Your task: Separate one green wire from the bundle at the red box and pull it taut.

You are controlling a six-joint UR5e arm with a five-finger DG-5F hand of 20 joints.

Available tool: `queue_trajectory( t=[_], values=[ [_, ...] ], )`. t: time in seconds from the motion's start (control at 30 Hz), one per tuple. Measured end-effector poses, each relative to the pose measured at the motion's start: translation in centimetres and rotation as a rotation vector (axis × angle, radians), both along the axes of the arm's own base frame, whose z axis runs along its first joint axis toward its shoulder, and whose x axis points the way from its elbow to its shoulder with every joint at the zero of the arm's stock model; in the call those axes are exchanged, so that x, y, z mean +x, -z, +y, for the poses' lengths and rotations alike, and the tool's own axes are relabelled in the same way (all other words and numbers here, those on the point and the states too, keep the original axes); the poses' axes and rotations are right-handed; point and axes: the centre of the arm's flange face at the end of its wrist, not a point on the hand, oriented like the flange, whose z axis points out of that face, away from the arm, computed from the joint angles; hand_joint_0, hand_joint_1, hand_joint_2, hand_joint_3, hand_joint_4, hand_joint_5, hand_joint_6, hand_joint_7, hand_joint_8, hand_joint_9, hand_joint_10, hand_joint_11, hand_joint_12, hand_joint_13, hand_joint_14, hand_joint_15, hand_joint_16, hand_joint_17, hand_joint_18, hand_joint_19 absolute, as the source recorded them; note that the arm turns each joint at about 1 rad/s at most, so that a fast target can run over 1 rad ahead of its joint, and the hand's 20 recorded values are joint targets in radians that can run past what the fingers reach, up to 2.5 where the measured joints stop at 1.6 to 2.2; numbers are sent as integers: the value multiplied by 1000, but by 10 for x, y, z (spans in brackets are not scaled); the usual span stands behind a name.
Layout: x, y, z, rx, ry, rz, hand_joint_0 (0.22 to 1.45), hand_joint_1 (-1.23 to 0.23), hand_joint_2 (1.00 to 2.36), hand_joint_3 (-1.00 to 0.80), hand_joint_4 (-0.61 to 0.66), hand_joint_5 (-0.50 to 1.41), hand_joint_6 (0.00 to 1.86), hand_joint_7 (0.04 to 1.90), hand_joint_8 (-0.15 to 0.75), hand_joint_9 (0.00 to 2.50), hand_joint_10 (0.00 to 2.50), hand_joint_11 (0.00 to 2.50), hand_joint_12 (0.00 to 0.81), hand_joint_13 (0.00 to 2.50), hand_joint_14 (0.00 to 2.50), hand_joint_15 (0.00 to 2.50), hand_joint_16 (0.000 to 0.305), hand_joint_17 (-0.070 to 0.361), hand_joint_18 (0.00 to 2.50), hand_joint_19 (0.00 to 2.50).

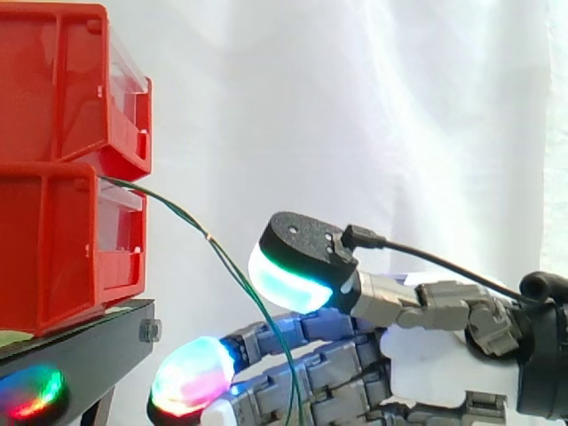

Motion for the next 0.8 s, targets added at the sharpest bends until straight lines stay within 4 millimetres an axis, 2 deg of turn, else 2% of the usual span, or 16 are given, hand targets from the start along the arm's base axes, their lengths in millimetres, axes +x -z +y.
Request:
queue_trajectory(
  t=[0.3,0.57,0.8],
  values=[
    [5,-9,4,0,-30,-4,554,-549,1004,-447,306,-150,502,743,255,856,9,262,334,709,12,306,51,116,560,520],
    [1,-12,6,12,-44,29,556,-545,1005,-452,314,-144,503,766,256,862,10,273,334,719,13,317,52,116,569,529],
    [-10,-35,4,4,-46,85,560,-559,1004,-456,321,-134,503,814,255,871,10,281,333,726,13,322,52,117,581,544]
  ],
)
